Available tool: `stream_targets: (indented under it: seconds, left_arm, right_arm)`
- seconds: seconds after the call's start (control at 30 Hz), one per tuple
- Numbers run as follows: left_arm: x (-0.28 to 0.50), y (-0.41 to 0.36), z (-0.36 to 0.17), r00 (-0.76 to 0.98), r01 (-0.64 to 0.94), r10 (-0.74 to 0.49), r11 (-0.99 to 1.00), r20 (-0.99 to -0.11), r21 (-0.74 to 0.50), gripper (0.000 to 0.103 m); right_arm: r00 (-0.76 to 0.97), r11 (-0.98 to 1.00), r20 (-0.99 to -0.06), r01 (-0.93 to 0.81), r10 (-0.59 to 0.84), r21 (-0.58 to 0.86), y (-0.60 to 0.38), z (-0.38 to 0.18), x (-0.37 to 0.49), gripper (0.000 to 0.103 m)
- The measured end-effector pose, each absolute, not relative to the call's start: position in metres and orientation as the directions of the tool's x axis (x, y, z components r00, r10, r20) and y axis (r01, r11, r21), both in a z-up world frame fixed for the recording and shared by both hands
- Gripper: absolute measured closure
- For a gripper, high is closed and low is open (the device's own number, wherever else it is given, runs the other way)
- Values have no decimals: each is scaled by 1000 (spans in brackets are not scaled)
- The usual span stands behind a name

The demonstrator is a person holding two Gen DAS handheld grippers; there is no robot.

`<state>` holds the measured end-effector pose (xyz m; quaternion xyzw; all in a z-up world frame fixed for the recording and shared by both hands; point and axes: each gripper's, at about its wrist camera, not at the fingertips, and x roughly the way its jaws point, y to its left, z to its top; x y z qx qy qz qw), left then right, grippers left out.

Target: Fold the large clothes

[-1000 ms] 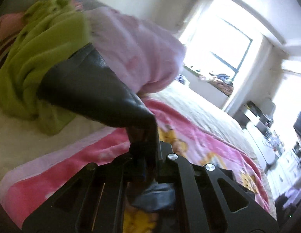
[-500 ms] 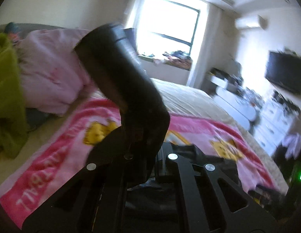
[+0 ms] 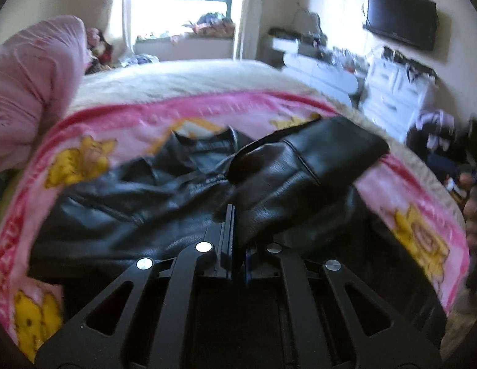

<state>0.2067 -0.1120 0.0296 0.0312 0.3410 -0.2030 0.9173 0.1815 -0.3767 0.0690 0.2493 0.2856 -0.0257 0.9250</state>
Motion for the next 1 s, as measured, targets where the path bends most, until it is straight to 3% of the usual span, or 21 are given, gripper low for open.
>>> stream_targets:
  seconds: [0.3, 0.37, 0.4, 0.43, 0.47, 0.57, 0.63, 0.87, 1.0]
  left_arm:
    - [195, -139, -6, 624, 440, -291, 898, -725, 18, 90]
    - [192, -141, -10, 609, 457, -290, 889, -738, 28, 79]
    - [190, -143, -12, 608, 463, -279, 885, -744, 46, 62]
    - [188, -145, -15, 604, 467, -269, 882, -750, 59, 37]
    - [185, -147, -17, 598, 477, -266, 876, -756, 68, 31]
    - [175, -150, -18, 583, 501, -258, 861, -770, 90, 28]
    - [167, -147, -15, 557, 528, -290, 847, -778, 62, 10]
    - [152, -103, 7, 503, 538, -385, 840, -774, -69, 9]
    - [174, -47, 30, 561, 425, -382, 894, -734, -141, 9]
  right_arm:
    - [737, 739, -555, 114, 385, 664, -364, 35, 207, 4]
    - [684, 707, -565, 101, 461, 700, -351, 22, 215, 5]
    - [665, 700, -570, 98, 483, 707, -346, 17, 218, 6]
    - [640, 689, -574, 94, 511, 718, -339, 11, 222, 14]
    - [616, 673, -570, 86, 544, 735, -332, 5, 225, 17]
    - [553, 646, -577, 88, 601, 758, -315, -12, 235, 32]
    - [524, 638, -584, 96, 620, 764, -304, -21, 239, 35]
    - [522, 642, -582, 82, 624, 762, -280, -35, 249, 50]
    - [582, 709, -590, 30, 560, 704, -277, -27, 250, 83]
